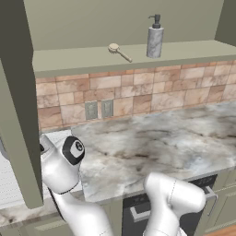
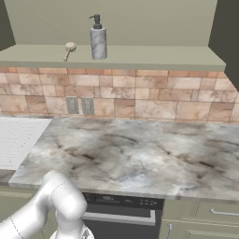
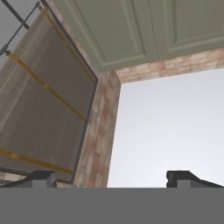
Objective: Pick up the dish brush and soap dispenser from the sink, and place them back in the cabinet, and close the cabinet doors.
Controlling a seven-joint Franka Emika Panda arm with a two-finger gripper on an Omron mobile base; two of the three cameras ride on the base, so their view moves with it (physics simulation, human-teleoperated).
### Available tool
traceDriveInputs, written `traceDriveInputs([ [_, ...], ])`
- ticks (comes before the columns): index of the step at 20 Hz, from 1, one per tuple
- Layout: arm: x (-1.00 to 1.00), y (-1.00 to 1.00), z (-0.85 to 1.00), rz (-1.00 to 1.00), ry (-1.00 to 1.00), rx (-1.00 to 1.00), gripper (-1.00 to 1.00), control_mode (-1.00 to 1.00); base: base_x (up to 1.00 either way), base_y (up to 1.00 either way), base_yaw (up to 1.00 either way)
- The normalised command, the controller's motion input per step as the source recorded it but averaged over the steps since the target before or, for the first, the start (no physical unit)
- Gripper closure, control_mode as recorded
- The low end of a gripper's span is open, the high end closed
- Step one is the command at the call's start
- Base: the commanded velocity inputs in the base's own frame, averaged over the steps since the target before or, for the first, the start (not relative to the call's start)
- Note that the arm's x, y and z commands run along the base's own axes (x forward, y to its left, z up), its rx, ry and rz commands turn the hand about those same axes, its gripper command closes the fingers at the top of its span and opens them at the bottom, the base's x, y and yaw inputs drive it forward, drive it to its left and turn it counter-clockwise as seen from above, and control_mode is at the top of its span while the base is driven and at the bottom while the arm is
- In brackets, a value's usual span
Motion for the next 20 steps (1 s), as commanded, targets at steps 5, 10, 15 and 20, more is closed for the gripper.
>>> traceDriveInputs([
  [5,-0.19,-0.24,0.09,0.00,0.00,0.01,-1.00,-1.00,0.00,0.00,0.00],
  [10,-0.15,-0.18,0.01,0.00,0.00,0.00,-1.00,-1.00,0.00,0.00,0.00],
  [15,-0.17,-0.21,0.00,0.00,0.00,0.00,-1.00,-1.00,0.00,0.00,0.00],
  [20,-0.17,-0.23,0.00,0.00,0.00,0.00,-1.00,-1.00,0.00,0.00,0.00],
])
